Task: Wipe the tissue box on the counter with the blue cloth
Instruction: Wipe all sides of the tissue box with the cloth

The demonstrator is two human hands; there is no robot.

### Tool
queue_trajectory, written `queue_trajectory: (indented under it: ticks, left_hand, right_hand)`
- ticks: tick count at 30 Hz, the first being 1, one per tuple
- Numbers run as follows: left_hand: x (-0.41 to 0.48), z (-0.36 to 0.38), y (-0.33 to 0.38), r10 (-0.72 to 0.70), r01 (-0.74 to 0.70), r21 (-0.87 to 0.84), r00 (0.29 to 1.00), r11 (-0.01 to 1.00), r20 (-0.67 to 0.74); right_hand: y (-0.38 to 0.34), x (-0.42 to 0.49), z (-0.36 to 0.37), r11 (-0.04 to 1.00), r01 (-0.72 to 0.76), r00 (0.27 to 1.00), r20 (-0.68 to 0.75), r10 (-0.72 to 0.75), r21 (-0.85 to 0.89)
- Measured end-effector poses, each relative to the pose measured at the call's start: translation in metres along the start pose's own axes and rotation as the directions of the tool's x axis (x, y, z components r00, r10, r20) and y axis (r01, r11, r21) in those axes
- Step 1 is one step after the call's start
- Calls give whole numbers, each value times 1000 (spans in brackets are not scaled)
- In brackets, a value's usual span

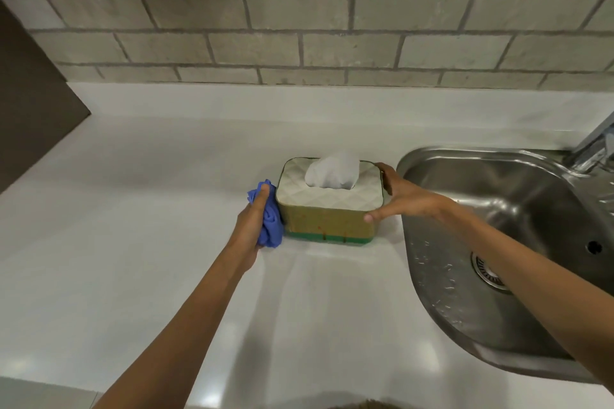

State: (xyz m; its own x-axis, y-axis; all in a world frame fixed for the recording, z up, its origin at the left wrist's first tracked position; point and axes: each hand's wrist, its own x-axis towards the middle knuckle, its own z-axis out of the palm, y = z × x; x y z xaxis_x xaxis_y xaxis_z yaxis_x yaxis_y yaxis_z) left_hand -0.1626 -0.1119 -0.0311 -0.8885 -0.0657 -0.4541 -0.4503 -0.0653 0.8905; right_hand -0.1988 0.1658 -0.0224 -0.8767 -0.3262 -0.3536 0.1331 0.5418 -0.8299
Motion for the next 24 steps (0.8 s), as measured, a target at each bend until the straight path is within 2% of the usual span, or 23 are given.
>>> queue_trajectory:
  ticks: [6,10,14,17,21,22,24]
  left_hand:
    - [5,16,23,137,-139,-4,981,990,-139]
    - [5,32,28,309,-306,43,932,951,-190]
    - [7,40,27,456,-428,170,867,888,-201]
    - [8,45,25,498,-453,227,839,862,-220]
    - [8,45,31,449,-416,178,861,892,-237]
    - [5,45,32,471,-438,180,847,881,-246]
    - [-9,47,28,592,-545,236,767,804,-246]
  right_hand:
    - [-15,-2,4,980,35,994,-105,-14,198]
    - [-12,0,6,958,-30,997,-65,51,286]
    - [-10,1,6,924,-137,983,-63,170,358]
    - [-6,3,8,908,-166,979,-50,200,384]
    - [-5,4,11,886,-169,968,-97,232,431]
    - [-6,4,12,878,-172,963,-113,246,446]
    - [-7,5,14,867,-177,955,-131,265,465]
